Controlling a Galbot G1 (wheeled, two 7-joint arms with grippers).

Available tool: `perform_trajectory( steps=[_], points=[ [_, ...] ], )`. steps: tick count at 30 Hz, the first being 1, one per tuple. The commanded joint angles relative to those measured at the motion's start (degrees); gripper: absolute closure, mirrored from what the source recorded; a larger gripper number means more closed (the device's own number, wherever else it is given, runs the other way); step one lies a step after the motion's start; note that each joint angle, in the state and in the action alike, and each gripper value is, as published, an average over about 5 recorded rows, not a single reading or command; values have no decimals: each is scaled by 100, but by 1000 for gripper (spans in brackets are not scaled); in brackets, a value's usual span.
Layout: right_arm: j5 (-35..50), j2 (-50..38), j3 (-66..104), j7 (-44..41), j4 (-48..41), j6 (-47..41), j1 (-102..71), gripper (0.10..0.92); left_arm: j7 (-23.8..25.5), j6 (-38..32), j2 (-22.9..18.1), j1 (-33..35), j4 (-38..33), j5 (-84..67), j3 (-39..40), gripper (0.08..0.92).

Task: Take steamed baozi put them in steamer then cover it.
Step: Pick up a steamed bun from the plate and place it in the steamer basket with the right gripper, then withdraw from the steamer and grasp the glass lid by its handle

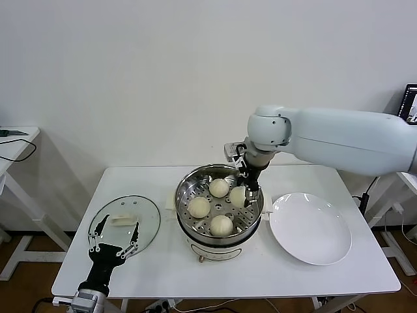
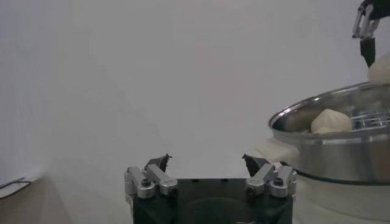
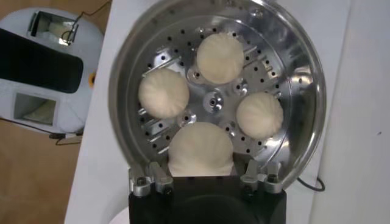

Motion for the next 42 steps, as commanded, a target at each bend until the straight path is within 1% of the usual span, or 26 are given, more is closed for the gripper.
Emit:
perform_trajectory(
  steps=[1,19,25,27,32,35,38,42],
  points=[
    [-445,238,213,-48,-508,30,-684,321,6,11,8,-27,58,-12,-13,177],
    [-641,282,343,-54,-677,64,-900,312,2,5,-14,-41,78,-13,-8,177],
    [-487,112,607,-121,-625,128,-787,223,-1,-5,-25,-2,64,-4,-15,177],
    [-361,-66,750,-250,-573,214,-675,207,-3,-12,-29,18,59,1,-14,177],
    [30,-696,1338,-712,-445,460,-443,203,-13,-16,-42,63,-5,6,-3,177],
    [129,-1184,1790,-840,-358,533,-520,203,-15,-33,-53,84,-41,12,7,177],
    [134,-1714,2641,-787,-241,579,-1100,203,-24,-78,-68,69,-26,20,-5,177],
    [78,-2208,4808,-449,-137,738,-2699,203,-92,-141,-115,3,1,1,-16,177]
  ],
)
